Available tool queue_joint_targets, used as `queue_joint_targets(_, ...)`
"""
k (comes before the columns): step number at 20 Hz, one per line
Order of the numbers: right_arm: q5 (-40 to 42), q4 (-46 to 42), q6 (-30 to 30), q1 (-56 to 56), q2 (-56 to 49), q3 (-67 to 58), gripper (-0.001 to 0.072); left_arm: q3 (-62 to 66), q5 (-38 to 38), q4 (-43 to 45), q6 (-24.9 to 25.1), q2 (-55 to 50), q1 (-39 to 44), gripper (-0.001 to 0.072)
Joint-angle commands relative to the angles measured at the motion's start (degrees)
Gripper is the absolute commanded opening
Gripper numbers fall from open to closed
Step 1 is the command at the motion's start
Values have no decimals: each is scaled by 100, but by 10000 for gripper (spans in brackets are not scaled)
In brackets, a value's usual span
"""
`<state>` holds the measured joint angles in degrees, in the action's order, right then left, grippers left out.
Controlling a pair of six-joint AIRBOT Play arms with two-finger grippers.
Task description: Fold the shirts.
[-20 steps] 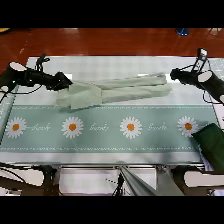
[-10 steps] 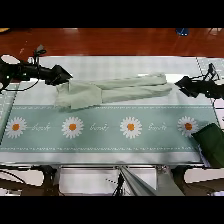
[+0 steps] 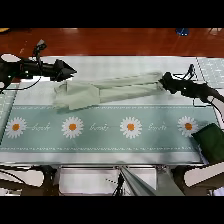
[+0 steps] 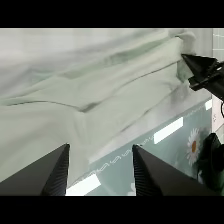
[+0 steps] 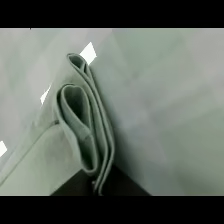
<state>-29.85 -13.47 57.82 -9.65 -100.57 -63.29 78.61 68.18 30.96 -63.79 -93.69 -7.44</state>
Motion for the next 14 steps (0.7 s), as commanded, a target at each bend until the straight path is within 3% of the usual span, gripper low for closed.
queue_joint_targets(1, 79, 433, -299, 201, 20, -11, 23, 4, 7, -81, 35, 4, 101, 460)
queue_joint_targets(3, -151, 271, -538, 151, 289, -11, 23, 7, 87, -83, 31, 7, 105, 441)
queue_joint_targets(5, -293, -192, -518, 122, 785, -11, 22, 4, 203, -81, 4, 9, 111, 304)
queue_joint_targets(6, -352, -520, -387, 109, 1075, -11, 22, 4, 238, -85, -59, 11, 151, 298)
queue_joint_targets(7, -398, -955, -79, 98, 1416, -11, 22, 4, 258, -96, -133, 9, 216, 207)
queue_joint_targets(9, -549, -1891, 651, 83, 2090, -11, 22, 4, 262, -103, -166, 13, 461, 111)
queue_joint_targets(10, -667, -2365, 970, 83, 2441, -11, 22, 4, 260, -103, -164, 15, 638, 28)
queue_joint_targets(14, -1362, -4065, 2068, 83, 3698, -11, 22, 4, 238, -105, -164, 24, 1504, 19)
